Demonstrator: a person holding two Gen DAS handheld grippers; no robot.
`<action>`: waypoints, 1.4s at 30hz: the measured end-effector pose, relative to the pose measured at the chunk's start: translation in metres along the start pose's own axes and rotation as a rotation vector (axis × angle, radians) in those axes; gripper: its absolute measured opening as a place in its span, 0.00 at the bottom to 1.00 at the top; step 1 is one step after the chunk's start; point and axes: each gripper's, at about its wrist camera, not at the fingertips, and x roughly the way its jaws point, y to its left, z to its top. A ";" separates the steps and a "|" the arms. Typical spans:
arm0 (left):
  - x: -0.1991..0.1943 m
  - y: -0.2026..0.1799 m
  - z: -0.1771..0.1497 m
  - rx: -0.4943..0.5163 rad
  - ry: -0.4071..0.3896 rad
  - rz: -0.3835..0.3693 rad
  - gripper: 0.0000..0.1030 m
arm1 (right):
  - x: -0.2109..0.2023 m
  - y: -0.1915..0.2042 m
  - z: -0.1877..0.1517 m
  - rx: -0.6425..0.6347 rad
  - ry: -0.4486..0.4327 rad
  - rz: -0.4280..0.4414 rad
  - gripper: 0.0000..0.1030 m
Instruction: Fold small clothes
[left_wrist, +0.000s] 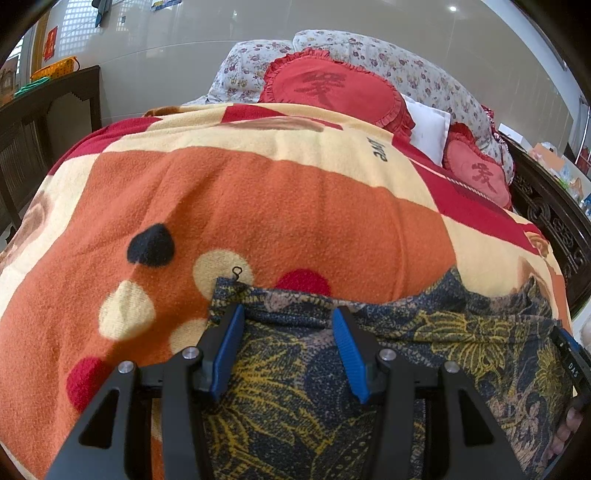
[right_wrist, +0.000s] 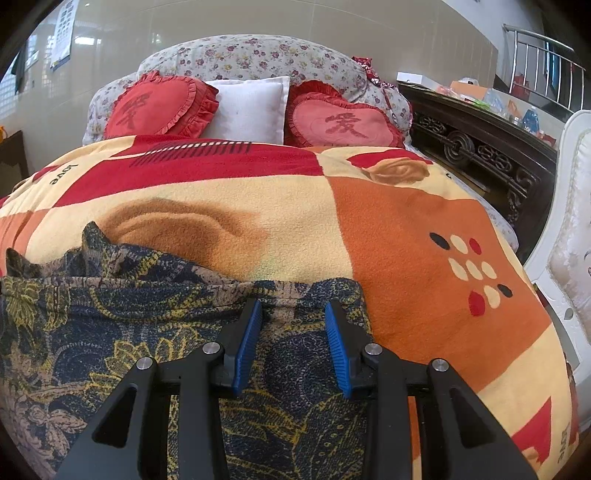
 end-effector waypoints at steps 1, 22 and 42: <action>0.000 0.000 0.000 0.000 0.000 0.000 0.52 | 0.000 0.000 0.000 -0.001 0.000 -0.001 0.47; 0.000 0.000 0.000 -0.003 -0.003 -0.004 0.52 | -0.001 0.013 0.001 -0.102 -0.016 -0.125 0.47; 0.000 -0.002 0.001 -0.011 -0.006 -0.014 0.52 | -0.002 0.013 0.001 -0.114 -0.018 -0.141 0.47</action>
